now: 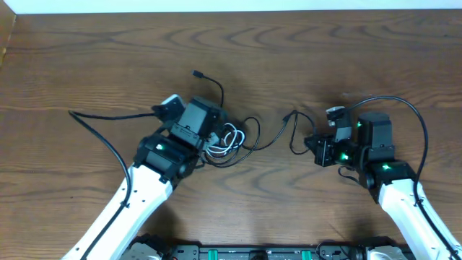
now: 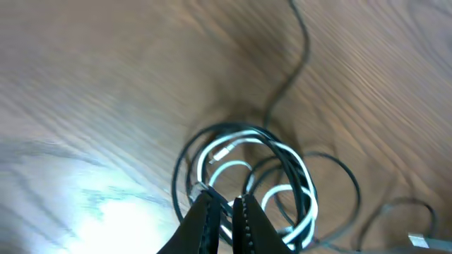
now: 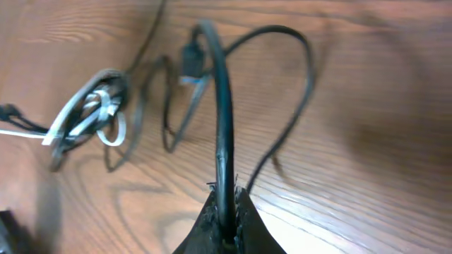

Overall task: Untangle cables
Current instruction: 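Pull the black cable rightward with the right gripper, left holding bundle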

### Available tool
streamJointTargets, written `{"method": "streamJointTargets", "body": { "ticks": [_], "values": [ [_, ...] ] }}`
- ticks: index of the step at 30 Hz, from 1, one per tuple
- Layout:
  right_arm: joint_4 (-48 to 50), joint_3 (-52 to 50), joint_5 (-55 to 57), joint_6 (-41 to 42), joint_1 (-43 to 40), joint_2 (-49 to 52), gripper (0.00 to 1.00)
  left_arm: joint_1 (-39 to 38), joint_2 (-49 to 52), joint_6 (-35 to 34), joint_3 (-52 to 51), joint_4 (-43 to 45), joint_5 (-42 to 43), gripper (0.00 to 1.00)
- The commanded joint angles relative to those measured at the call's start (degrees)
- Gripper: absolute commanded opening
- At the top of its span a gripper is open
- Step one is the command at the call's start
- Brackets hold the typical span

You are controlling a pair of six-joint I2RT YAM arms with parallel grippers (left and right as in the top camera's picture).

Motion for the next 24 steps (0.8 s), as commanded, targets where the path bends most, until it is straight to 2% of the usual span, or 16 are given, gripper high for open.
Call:
{"method": "streamJointTargets", "body": {
  "ticks": [1,13,24],
  "values": [
    [-1.1,0.8,1.4,-3.5,-2.4,-0.6,0.01,3.9,0.0,-0.3,1.5,-1.8,-2.0,0.07],
    [-1.6,0.8,1.4,-4.1,-6.5,-0.6,0.01,13.8,0.0,-0.3,1.5,-4.6,-2.0,0.07],
    [-2.6,0.8,2.1,-4.5,-7.0,-0.6,0.01,26.4,0.0,-0.3,1.5,-5.0,-2.0,0.07]
  ]
}}
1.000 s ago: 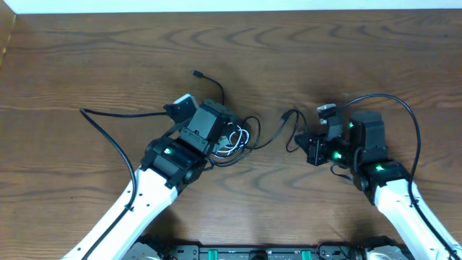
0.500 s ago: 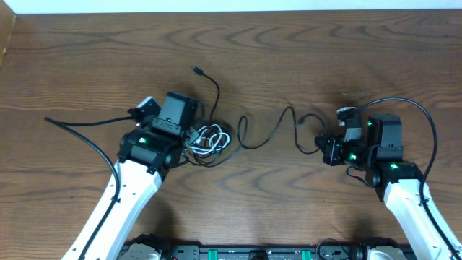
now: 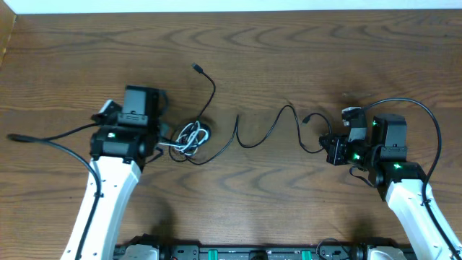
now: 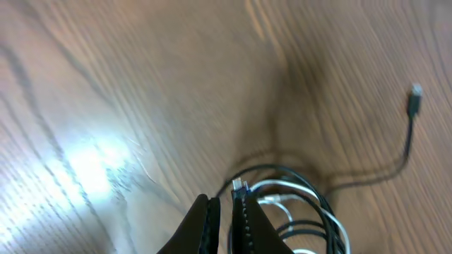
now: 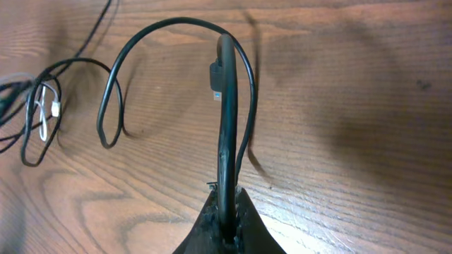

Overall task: Untangle cables
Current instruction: 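Pull the black cable rightward with the right gripper, left holding bundle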

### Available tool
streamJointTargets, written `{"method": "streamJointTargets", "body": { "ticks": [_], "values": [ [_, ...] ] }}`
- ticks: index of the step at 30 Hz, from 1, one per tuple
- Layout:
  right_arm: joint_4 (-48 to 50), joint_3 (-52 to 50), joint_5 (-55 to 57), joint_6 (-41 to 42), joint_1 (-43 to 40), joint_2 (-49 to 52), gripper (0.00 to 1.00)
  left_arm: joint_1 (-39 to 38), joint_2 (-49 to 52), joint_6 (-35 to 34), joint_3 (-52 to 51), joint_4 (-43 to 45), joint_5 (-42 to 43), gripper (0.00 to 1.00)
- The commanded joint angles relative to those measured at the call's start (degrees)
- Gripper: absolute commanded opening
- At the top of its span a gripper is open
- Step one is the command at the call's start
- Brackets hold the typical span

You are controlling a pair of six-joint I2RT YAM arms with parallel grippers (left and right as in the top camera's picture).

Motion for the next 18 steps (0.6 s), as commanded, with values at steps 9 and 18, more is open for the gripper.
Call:
{"method": "streamJointTargets", "body": {
  "ticks": [9,18],
  "values": [
    [-1.3,0.8,0.7,-0.9,-0.8,-0.6,0.01,12.2,0.1,-0.3,1.5,-0.8,-3.8,0.08],
    [-1.6,0.8,0.9,-0.9,-0.8,-0.6,0.01,17.7,0.1,1.1,1.4,-3.3,-7.8,0.08]
  ]
}}
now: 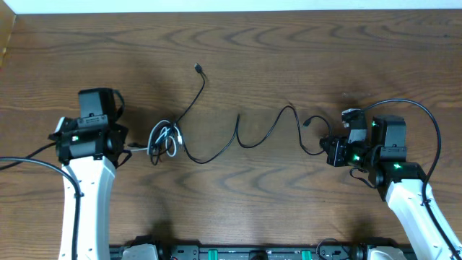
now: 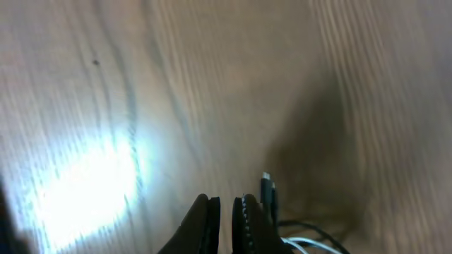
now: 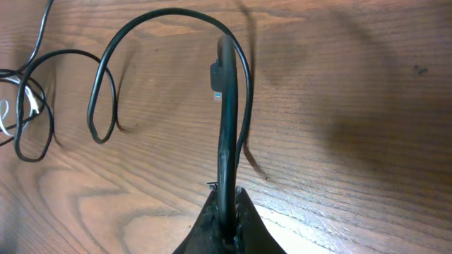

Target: Untangle cables

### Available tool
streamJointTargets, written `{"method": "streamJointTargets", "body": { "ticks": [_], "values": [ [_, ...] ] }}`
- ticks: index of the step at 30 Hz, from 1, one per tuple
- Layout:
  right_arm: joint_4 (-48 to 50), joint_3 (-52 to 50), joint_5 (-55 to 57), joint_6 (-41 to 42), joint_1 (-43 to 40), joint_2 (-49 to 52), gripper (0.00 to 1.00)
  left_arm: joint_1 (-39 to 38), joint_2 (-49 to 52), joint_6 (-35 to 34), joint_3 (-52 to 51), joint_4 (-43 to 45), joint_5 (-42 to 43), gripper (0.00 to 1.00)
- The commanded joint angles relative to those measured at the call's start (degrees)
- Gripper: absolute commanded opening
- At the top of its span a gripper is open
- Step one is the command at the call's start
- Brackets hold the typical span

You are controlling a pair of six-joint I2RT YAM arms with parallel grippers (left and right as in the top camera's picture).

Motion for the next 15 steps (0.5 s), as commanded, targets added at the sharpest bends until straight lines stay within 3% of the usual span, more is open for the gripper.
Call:
{"method": "streamJointTargets", "body": {
  "ticks": [1,11,15],
  "values": [
    [-0.1,0.8,0.3,-0.9,-0.8,-0.6,0.01,2.0,0.1,1.0,1.4,-0.9,-4.2,0.08],
    [-0.1,0.8,0.9,-0.9,-0.8,-0.6,0.01,4.7,0.1,1.0,1.4,-1.7,-8.7,0.08],
    [-0.1,0.8,1.0,-0.9,-0.8,-0.6,0.01,4.9,0.1,1.0,1.4,-1.7,-8.7,0.28]
  ]
}}
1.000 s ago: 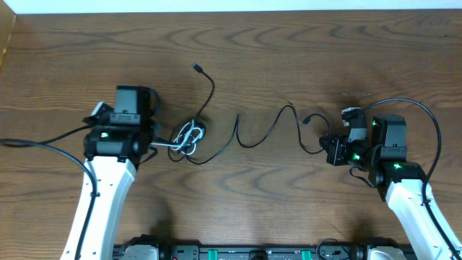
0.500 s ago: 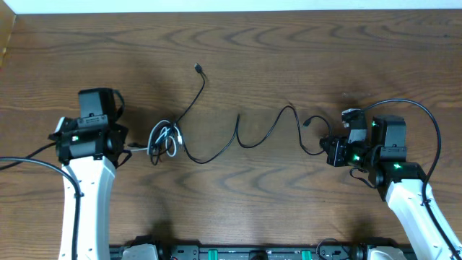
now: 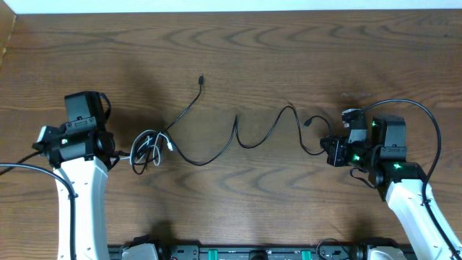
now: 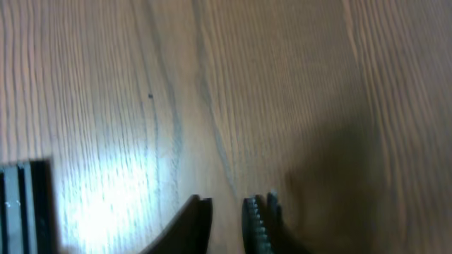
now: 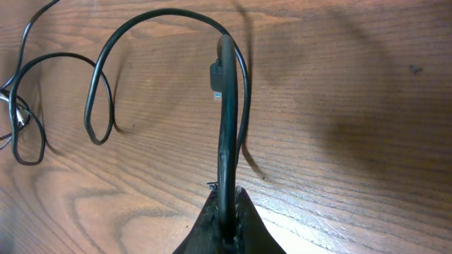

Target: Untangle cables

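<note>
A small knot of white and black cable lies at the table's left. From it a black cable snakes right in waves, and one free end reaches toward the far side. My right gripper is shut on this black cable, which arches up from the jaws past its plug. My left gripper sits just left of the knot. In the left wrist view the left gripper is open with bare wood between its fingers, and a dark plug tip lies beside the right finger.
The wooden table ends at a white strip along the far edge. The arms' own black leads loop beside the right arm and trail off at the left. A mounting rail runs along the near edge.
My left arm has moved a little further left and the knot has come with it. The left jaws now stand wider apart, with only wood between them. The right gripper has not moved.
At first both grippers were near the table's middle, the left shut at the knot, the right shut on the black cable. Then the left gripper stood further left at each moment and the right slightly further right. The black cable now lies stretched out between them.
</note>
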### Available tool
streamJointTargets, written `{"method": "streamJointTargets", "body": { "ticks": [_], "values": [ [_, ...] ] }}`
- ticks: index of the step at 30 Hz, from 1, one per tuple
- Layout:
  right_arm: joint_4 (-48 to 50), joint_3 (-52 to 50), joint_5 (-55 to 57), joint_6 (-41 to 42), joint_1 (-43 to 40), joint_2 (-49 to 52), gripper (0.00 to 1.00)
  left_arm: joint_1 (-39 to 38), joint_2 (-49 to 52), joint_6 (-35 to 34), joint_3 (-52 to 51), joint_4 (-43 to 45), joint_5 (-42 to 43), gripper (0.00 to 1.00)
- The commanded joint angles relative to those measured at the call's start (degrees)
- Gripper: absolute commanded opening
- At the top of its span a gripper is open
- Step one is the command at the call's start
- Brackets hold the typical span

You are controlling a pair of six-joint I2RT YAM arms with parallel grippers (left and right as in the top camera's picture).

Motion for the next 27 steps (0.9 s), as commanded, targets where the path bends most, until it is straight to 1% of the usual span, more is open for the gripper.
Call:
{"method": "streamJointTargets", "body": {
  "ticks": [1,2,4,9,11,16,23,27],
  "values": [
    [-0.1,0.8,0.5,-0.9,-0.8,-0.6,0.01,0.4,0.1,0.7,1.4,-0.3,-2.1,0.4],
    [-0.1,0.8,0.5,-0.9,-0.8,-0.6,0.01,0.4,0.1,0.7,1.4,-0.5,-2.1,0.49],
    [-0.1,0.8,0.5,-0.9,-0.8,-0.6,0.01,0.4,0.1,0.7,1.4,-0.7,-2.1,0.63],
    [-0.1,0.8,0.5,-0.9,-0.8,-0.6,0.01,0.4,0.1,1.6,1.4,-1.6,-1.2,0.8],
    [-0.1,0.8,0.5,-0.9,-0.8,-0.6,0.01,0.4,0.1,4.4,1.4,-1.5,0.9,0.82],
    [-0.1,0.8,0.5,-0.9,-0.8,-0.6,0.01,0.4,0.1,12.7,1.4,-1.5,9.1,0.83],
    [0.0,0.8,0.5,-0.9,-0.8,-0.6,0.01,0.4,0.1,28.4,1.4,-1.5,24.7,0.84],
    [0.0,0.8,0.5,-0.9,-0.8,-0.6,0.01,0.4,0.1,31.7,1.4,-1.6,28.2,0.85]
  ]
}}
